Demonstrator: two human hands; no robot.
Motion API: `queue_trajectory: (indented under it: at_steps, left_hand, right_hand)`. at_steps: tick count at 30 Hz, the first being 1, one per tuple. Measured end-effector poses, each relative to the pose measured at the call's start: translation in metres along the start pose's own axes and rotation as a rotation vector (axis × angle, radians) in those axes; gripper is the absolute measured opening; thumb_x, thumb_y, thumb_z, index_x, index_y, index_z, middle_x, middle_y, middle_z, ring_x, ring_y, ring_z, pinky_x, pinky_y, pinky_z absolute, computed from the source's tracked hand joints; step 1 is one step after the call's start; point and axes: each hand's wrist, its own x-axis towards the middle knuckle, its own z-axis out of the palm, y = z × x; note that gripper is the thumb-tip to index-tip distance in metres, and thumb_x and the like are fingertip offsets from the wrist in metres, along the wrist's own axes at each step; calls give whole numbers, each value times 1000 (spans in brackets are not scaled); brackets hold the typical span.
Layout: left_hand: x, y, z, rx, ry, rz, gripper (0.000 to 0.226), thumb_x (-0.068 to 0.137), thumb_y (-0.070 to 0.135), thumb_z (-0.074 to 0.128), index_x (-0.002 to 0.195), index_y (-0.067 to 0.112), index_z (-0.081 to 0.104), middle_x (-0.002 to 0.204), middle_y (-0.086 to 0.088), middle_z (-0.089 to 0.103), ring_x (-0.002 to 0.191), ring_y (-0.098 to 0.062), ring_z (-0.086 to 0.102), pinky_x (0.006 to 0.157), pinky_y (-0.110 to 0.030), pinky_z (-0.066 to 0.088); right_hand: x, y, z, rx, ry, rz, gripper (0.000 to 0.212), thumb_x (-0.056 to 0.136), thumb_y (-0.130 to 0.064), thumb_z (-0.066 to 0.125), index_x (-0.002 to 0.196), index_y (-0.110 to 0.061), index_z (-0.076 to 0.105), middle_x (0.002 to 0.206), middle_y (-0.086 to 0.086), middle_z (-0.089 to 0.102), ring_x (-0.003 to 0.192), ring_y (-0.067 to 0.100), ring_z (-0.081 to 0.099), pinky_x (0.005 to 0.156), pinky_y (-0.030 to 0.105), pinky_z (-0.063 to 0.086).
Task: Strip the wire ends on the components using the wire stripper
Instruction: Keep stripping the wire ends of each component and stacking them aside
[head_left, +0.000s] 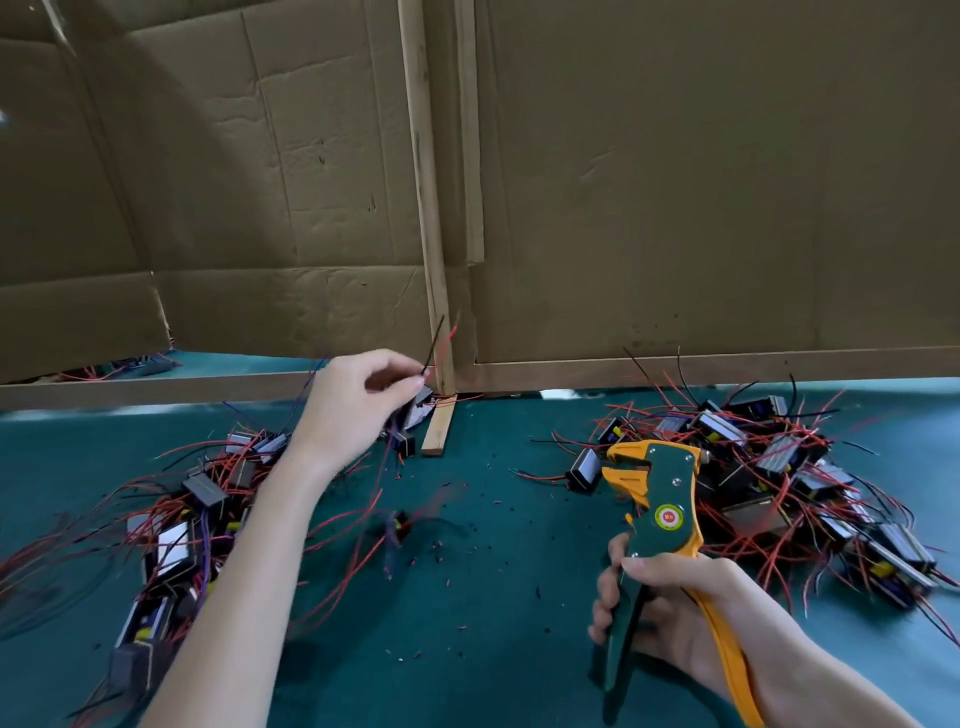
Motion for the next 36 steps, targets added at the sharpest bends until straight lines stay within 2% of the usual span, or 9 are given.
queue_trajectory:
  at_steps: [2,5,10,11,14,17,22,27,36]
  left_hand:
    - [-3,17,16,-182,2,24,11,91,19,65,82,25,69,74,13,70,74,-4,65,69,-12,49]
    - [-8,31,38,-383,-74,-31,13,96,18,57,84,18,61,77,6,71,79,-18,66,82,-37,53]
    - [-17,36,60,-477,-236,-31,10,97,8,52,92,16,57,75,7,74,68,5,61,61,-6,42]
    - [-17,37,61,-481,-257,-27,12,96,9,54,92,17,60,74,8,73,71,5,61,64,-4,42]
    - [-19,41,61,-495,-289,-16,19,93,19,60,80,28,70,67,6,68,76,-3,62,74,-9,42]
    - [-20,45,59,-526,-314,10,14,89,25,65,77,27,73,60,1,63,65,-9,56,68,-10,41]
    - [-21,50,56,-538,-414,10,12,91,7,61,89,15,70,82,-2,75,79,-12,70,76,-14,49]
    - [-26,57,60,-529,-436,25,17,92,4,59,92,16,70,79,4,74,67,-2,64,67,-13,48]
    - [-28,57,64,-349,-468,-55,13,72,41,71,74,29,75,58,13,59,54,-2,46,55,-18,35]
  right_hand:
    - [0,0,0,-1,-14,-14,34,52,-5,75,81,-1,58,73,23,54,63,38,58,64,50,56]
    - [0,-1,-2,-8,-29,-35,34,49,-8,79,77,-1,61,72,25,55,64,40,59,64,49,56]
    - [-1,0,-4,-47,-114,-58,41,46,-11,91,77,-3,66,74,26,56,68,42,61,70,52,54]
    - [-1,0,-4,-50,-125,-59,42,46,-12,92,78,-3,66,74,27,56,68,42,60,71,53,54]
    - [-2,-1,-3,-53,-160,-67,39,50,-10,89,79,-1,65,75,27,56,69,41,60,71,53,53]
    - [-4,-2,-1,-59,-170,-81,32,56,-8,80,82,1,63,76,28,56,69,42,60,71,54,53]
    - [-4,-2,3,-31,-160,-93,35,55,-7,76,84,2,58,72,29,56,65,41,60,65,52,54]
    - [-4,-2,1,-38,-172,-103,29,55,-7,76,79,1,62,71,29,56,65,43,60,65,54,54]
    - [-6,-5,-1,-51,-268,-148,42,56,-11,88,83,0,58,73,29,56,68,43,60,67,53,53]
